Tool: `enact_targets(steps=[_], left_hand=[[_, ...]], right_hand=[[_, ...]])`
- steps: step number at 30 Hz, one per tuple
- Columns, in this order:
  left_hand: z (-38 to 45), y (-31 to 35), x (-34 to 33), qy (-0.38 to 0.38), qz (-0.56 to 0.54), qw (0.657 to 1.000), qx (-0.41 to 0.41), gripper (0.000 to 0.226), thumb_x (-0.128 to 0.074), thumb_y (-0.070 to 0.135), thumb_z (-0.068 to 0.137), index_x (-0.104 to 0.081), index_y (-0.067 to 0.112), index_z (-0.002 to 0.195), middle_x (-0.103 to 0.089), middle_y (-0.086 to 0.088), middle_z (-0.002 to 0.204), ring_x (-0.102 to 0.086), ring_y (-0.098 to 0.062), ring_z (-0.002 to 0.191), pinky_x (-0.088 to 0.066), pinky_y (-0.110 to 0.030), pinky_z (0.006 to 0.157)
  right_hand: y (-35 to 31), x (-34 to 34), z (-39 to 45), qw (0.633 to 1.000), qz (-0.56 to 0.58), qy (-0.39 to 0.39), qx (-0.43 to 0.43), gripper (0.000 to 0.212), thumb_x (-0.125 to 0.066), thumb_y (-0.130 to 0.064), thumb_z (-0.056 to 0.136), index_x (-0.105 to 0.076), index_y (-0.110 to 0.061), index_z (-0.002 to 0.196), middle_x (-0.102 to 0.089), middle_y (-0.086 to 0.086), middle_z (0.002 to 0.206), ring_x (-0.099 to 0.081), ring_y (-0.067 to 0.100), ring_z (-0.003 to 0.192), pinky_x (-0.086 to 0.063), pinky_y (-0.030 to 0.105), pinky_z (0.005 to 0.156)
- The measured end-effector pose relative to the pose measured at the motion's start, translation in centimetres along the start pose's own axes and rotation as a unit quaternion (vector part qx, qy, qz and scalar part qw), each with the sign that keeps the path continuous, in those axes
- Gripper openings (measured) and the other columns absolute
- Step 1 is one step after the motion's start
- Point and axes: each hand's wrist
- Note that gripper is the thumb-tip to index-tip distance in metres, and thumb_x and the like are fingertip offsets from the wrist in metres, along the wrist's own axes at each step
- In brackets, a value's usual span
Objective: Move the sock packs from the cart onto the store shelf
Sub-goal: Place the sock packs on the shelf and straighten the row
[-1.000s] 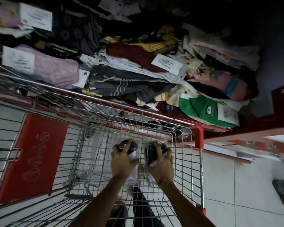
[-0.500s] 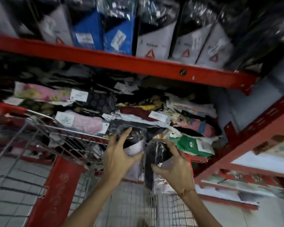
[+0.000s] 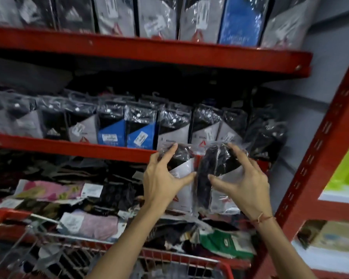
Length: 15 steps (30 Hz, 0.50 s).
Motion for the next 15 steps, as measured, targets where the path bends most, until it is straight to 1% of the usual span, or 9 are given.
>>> enact_targets(steps=[2, 5, 7, 8, 9, 10, 11, 13, 15], left_hand=[[1.2, 1.1, -0.6, -0.006, 0.006, 1.000, -0.005, 0.092, -0.070, 0.070, 0.053, -0.045, 0.039, 0.137, -0.056, -0.005, 0.127, -0.055, -0.021, 0.115, -0.050, -0.036, 0.093], [1.6, 1.2, -1.0, -0.032, 0.019, 0.999, -0.009, 0.096, -0.065, 0.076, 0.053, -0.041, 0.041, 0.139, -0.055, -0.009, 0.131, -0.053, -0.025, 0.120, -0.049, -0.042, 0.095], [3.4, 2.2, -1.6, -0.027, 0.036, 0.999, -0.016, 0.094, -0.066, 0.074, 0.056, -0.040, 0.040, 0.139, -0.054, -0.008, 0.133, -0.052, -0.024, 0.120, -0.048, -0.038, 0.095], [3.5, 1.8, -1.7, -0.024, 0.036, 0.999, -0.005, 0.092, -0.068, 0.072, 0.058, -0.039, 0.040, 0.140, -0.053, -0.007, 0.133, -0.053, -0.023, 0.118, -0.046, -0.036, 0.093], [8.0, 6.3, -4.1, 0.004, 0.035, 0.998, -0.054, 0.091, -0.069, 0.070, 0.060, -0.038, 0.041, 0.140, -0.051, -0.006, 0.135, -0.053, -0.023, 0.118, -0.046, -0.034, 0.092], [9.8, 7.4, -4.8, 0.005, 0.026, 0.998, -0.051, 0.090, -0.070, 0.069, 0.061, -0.038, 0.041, 0.140, -0.050, -0.006, 0.136, -0.053, -0.024, 0.119, -0.046, -0.034, 0.091], [10.9, 8.0, -4.9, 0.017, 0.022, 0.998, -0.053, 0.088, -0.070, 0.067, 0.063, -0.037, 0.041, 0.141, -0.048, -0.007, 0.137, -0.053, -0.025, 0.119, -0.046, -0.035, 0.091], [11.6, 8.3, -5.7, 0.029, 0.040, 0.997, -0.067, 0.087, -0.070, 0.065, 0.065, -0.037, 0.041, 0.141, -0.047, -0.008, 0.138, -0.053, -0.026, 0.119, -0.047, -0.036, 0.090], [11.0, 7.2, -6.2, 0.052, 0.062, 0.994, -0.067, 0.083, -0.069, 0.064, 0.067, -0.039, 0.038, 0.141, -0.047, -0.011, 0.137, -0.055, -0.029, 0.116, -0.050, -0.038, 0.086]], right_hand=[[0.1, 0.9, 1.5, 1.000, -0.005, 0.008, 0.000, 0.087, -0.079, -0.052, 0.060, -0.036, -0.048, 0.136, -0.056, 0.006, 0.128, -0.055, 0.025, 0.115, -0.050, 0.039, 0.091], [0.5, 1.2, 2.1, 1.000, 0.004, 0.002, 0.005, 0.085, -0.079, -0.054, 0.059, -0.036, -0.052, 0.133, -0.058, 0.006, 0.126, -0.056, 0.024, 0.114, -0.049, 0.040, 0.093], [0.1, 1.4, 3.9, 1.000, -0.012, -0.008, 0.009, 0.084, -0.079, -0.053, 0.059, -0.038, -0.052, 0.132, -0.058, 0.004, 0.128, -0.055, 0.023, 0.116, -0.048, 0.039, 0.094], [0.1, 1.0, 4.0, 1.000, -0.014, 0.004, -0.004, 0.084, -0.079, -0.052, 0.059, -0.038, -0.051, 0.132, -0.058, 0.004, 0.128, -0.055, 0.024, 0.117, -0.048, 0.038, 0.094], [0.9, 4.1, 8.5, 0.996, -0.028, 0.080, 0.013, 0.083, -0.080, -0.051, 0.059, -0.039, -0.051, 0.132, -0.058, 0.005, 0.128, -0.055, 0.024, 0.116, -0.048, 0.037, 0.093], [0.9, 4.8, 10.1, 0.994, -0.020, 0.105, 0.010, 0.083, -0.079, -0.050, 0.060, -0.039, -0.050, 0.133, -0.057, 0.007, 0.128, -0.056, 0.025, 0.115, -0.048, 0.037, 0.092], [0.9, 4.7, 11.3, 0.993, -0.010, 0.117, 0.014, 0.083, -0.079, -0.050, 0.061, -0.038, -0.050, 0.134, -0.056, 0.008, 0.129, -0.058, 0.025, 0.112, -0.049, 0.037, 0.092], [0.7, 3.9, 12.0, 0.991, -0.029, 0.129, 0.010, 0.085, -0.078, -0.051, 0.062, -0.036, -0.049, 0.136, -0.053, 0.011, 0.134, -0.059, 0.027, 0.109, -0.050, 0.038, 0.090], [0.8, 2.2, 11.5, 0.989, -0.042, 0.140, 0.015, 0.086, -0.077, -0.052, 0.064, -0.033, -0.049, 0.137, -0.048, 0.013, 0.139, -0.058, 0.030, 0.113, -0.051, 0.041, 0.088]])
Point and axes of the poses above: each hand's wrist, its own z-axis towards the middle knuckle, its own x-axis out of the back of the hand, y = z × x
